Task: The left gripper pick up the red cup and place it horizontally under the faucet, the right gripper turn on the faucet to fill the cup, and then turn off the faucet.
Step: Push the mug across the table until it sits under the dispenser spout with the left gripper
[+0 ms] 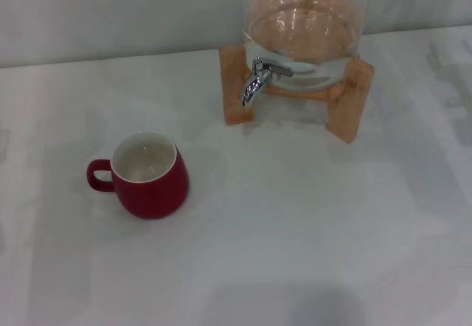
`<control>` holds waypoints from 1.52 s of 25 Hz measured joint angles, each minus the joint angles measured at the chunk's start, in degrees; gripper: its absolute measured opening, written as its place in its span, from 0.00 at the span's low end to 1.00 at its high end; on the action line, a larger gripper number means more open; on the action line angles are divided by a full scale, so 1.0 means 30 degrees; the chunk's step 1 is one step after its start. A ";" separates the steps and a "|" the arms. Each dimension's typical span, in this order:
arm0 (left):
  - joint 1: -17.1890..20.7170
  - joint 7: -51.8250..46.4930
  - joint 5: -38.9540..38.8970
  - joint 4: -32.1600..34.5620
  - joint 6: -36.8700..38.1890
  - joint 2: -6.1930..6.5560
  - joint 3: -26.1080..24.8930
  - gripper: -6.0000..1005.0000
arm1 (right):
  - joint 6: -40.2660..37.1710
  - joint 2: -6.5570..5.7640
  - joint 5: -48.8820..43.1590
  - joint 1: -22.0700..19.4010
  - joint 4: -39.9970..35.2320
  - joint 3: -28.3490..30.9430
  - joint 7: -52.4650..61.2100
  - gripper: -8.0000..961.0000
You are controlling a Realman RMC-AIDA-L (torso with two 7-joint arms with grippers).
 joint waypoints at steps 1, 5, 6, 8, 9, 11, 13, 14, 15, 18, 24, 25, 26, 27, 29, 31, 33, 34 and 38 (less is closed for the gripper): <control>-0.0001 -0.0001 0.0001 0.0041 0.0000 -0.0001 -0.0001 0.88 | -0.0015 -0.0001 0.0000 0.0007 0.0000 0.0001 -0.0005 0.71; 0.0000 0.0000 0.0002 0.0116 0.0000 0.0000 0.0000 0.88 | -0.0274 -0.0001 -0.0001 0.0041 -0.0011 0.0000 -0.0015 0.71; 0.0000 -0.0001 0.0002 0.0119 -0.0001 0.0000 -0.0001 0.88 | -0.0352 -0.0001 0.0000 0.0048 -0.0032 0.0000 -0.0018 0.71; -0.0010 -0.0001 0.0003 0.0132 0.0001 0.0000 -0.0001 0.88 | -0.0398 -0.0001 -0.0001 0.0049 -0.0057 -0.0001 -0.0022 0.71; -0.0015 -0.0001 0.0002 0.0140 0.0000 0.0000 0.0000 0.88 | -0.0413 0.0000 -0.0001 0.0049 -0.0058 0.0000 -0.0023 0.71; -0.0041 -0.0001 0.0001 0.0151 0.0000 0.0000 0.0000 0.88 | -0.0434 -0.0001 -0.0001 0.0060 -0.0068 0.0000 -0.0039 0.71; -0.0052 -0.0001 0.0000 0.0153 0.0000 0.0000 0.0000 0.88 | -0.0444 -0.0001 0.0000 0.0075 -0.0085 0.0000 -0.0051 0.71; -0.0053 0.0000 0.0000 0.0152 0.0001 -0.0001 -0.0001 0.88 | -0.0446 -0.0001 0.0000 0.0083 -0.0093 0.0000 -0.0054 0.71; -0.0049 -0.0001 0.0000 0.0154 0.0001 0.0000 -0.0001 0.88 | -0.0447 -0.0006 -0.0001 0.0092 -0.0101 0.0000 -0.0055 0.71; 0.0019 0.0000 -0.0001 0.0202 0.0104 -0.0042 0.0000 0.88 | -0.0452 -0.0022 0.0000 0.0115 -0.0148 0.0000 -0.0059 0.71; 0.0874 -0.0002 -0.0008 0.1319 0.0676 -0.0081 0.0826 0.88 | -0.0884 -0.0068 -0.0029 0.0285 -0.0177 -0.0009 -0.0132 0.71; 0.1041 0.0002 -0.0014 0.1479 0.0663 -0.0083 0.1090 0.88 | -0.0941 -0.0081 -0.0034 0.0304 -0.0185 -0.0009 -0.0139 0.71; 0.1196 0.0017 -0.0012 0.1625 0.0621 -0.0096 0.1369 0.88 | -0.0977 -0.0099 -0.0041 0.0332 -0.0205 -0.0007 -0.0145 0.71; 0.1329 0.0034 -0.0025 0.1731 0.0591 -0.0101 0.1662 0.88 | -0.0993 -0.0109 -0.0050 0.0357 -0.0226 -0.0006 -0.0148 0.71; 0.1552 0.0057 -0.0028 0.1866 0.0565 -0.0103 0.2210 0.88 | -0.1129 -0.0121 -0.0091 0.0398 -0.0392 -0.0006 -0.0148 0.71; 0.1730 0.0068 -0.0032 0.1956 0.0560 -0.0120 0.2557 0.88 | -0.1378 -0.0124 -0.0114 0.0412 -0.0639 -0.0062 -0.0150 0.71; 0.2055 0.0111 -0.0035 0.2211 0.0551 -0.0152 0.2944 0.88 | -0.1603 -0.0112 -0.0132 0.0435 -0.0837 -0.0147 -0.0148 0.71; 0.2214 0.0135 -0.0033 0.2318 0.0542 -0.0160 0.3199 0.88 | -0.1645 -0.0112 -0.0140 0.0450 -0.0873 -0.0160 -0.0149 0.71; 0.2616 0.0172 -0.0033 0.2508 0.0502 -0.0168 0.3831 0.88 | -0.1698 -0.0125 -0.0149 0.0479 -0.0920 -0.0136 -0.0149 0.71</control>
